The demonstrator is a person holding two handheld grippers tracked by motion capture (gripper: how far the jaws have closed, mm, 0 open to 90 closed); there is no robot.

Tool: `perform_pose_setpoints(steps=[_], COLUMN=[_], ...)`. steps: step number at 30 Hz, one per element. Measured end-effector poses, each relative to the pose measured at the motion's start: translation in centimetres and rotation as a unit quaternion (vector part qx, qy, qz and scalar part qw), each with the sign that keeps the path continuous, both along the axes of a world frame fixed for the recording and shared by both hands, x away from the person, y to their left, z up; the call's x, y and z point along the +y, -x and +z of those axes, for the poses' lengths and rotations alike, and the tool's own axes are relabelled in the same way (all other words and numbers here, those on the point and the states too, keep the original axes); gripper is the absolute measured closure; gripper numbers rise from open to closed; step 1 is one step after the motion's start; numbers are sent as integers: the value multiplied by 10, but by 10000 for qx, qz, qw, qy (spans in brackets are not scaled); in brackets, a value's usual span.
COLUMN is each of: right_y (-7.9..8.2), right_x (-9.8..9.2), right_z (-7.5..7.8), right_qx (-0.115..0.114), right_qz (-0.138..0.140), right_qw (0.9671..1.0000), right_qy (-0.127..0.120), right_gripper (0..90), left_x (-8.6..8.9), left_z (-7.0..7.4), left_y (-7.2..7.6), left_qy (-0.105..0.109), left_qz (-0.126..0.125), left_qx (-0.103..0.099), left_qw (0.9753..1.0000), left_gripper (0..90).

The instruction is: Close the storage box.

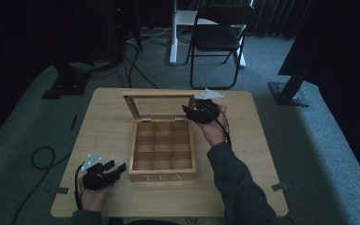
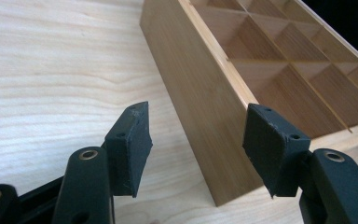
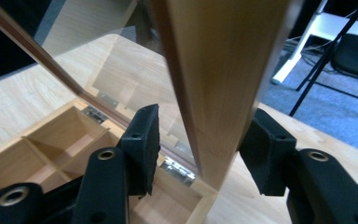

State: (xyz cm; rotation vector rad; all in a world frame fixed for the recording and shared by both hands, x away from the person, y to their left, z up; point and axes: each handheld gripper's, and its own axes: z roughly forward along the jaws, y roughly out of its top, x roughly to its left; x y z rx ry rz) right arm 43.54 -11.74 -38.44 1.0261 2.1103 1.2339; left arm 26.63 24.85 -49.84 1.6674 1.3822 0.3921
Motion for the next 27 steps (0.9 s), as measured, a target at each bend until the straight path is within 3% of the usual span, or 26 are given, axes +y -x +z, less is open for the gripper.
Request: perform_pose_setpoints(steps=[10,16,27], right_y=[15,22,34], right_x=[-1,2,3], right_z=[-4,-5,-10], right_qx=[-75,-182,-308], right_qz=[-31,-64,-73], right_qw=[10000,9997,9992], right_qy=[-18,125,258], right_gripper=[474,473,463], left_x=[-10,-18,-28], left_z=[35,60,99], left_y=[-18,-33,-51], left_qy=[-415,-567,-662], left_qz=[-66,-53,94], left_qx=[-453,-697,-1100], left_qw=[9981,9959,9917], left_gripper=[419,462,542])
